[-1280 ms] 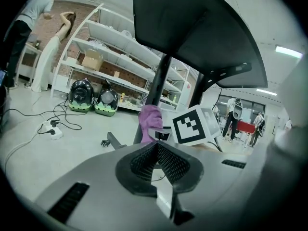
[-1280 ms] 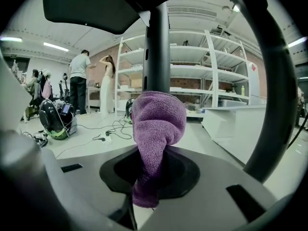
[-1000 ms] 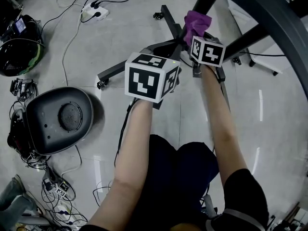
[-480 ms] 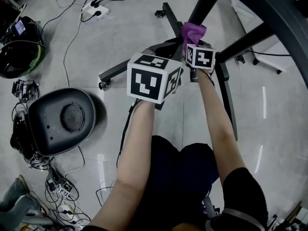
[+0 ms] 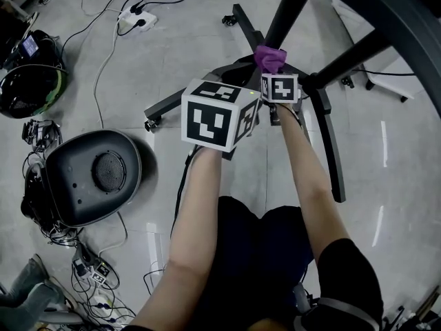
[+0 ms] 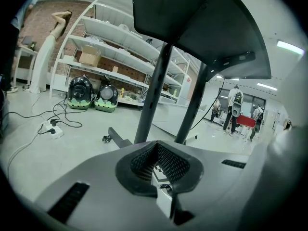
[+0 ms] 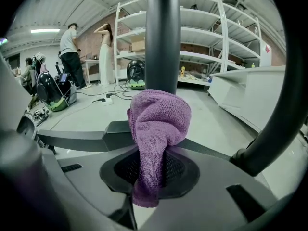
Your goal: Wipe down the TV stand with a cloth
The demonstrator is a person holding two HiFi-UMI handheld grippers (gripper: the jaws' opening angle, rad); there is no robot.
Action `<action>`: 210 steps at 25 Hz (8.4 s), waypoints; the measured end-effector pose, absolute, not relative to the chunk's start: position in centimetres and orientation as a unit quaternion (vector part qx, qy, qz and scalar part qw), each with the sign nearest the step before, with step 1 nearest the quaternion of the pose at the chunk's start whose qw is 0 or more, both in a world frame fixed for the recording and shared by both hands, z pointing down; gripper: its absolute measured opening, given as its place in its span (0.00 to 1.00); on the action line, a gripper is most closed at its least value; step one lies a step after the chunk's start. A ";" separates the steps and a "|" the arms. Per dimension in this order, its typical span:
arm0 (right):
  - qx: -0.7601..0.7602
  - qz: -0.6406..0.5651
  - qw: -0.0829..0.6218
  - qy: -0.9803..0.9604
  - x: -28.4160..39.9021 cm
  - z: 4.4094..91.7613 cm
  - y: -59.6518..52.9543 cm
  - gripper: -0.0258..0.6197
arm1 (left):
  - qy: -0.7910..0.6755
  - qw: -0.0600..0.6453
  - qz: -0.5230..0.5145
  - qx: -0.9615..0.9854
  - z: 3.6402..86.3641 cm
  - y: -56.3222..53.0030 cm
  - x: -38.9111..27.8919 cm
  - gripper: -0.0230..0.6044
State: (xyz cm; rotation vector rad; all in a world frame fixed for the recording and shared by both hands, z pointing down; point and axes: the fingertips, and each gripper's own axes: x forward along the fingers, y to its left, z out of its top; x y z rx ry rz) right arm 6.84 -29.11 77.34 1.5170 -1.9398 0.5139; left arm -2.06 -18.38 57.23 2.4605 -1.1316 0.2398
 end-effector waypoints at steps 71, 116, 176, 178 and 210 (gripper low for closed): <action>0.690 0.199 0.200 -0.666 20.6 62.7 -23.7 0.19 | -0.378 0.219 0.062 0.898 54.0 -12.8 8.8 0.04; 0.749 -0.045 0.056 -0.659 24.2 40.5 -18.3 0.19 | -0.340 0.225 0.043 0.912 53.1 -11.7 10.0 0.04; 0.744 0.152 0.212 -0.615 25.9 68.7 -23.1 0.19 | -0.327 0.280 0.060 0.901 58.4 -14.1 11.3 0.04; 0.744 0.163 0.222 -0.609 26.1 70.2 -22.9 0.19 | -0.327 0.281 0.061 0.900 58.5 -14.1 11.3 0.04; 0.665 0.125 0.141 -0.723 27.6 59.4 -19.4 0.19 | -0.318 0.259 0.077 0.909 57.0 -12.4 12.0 0.04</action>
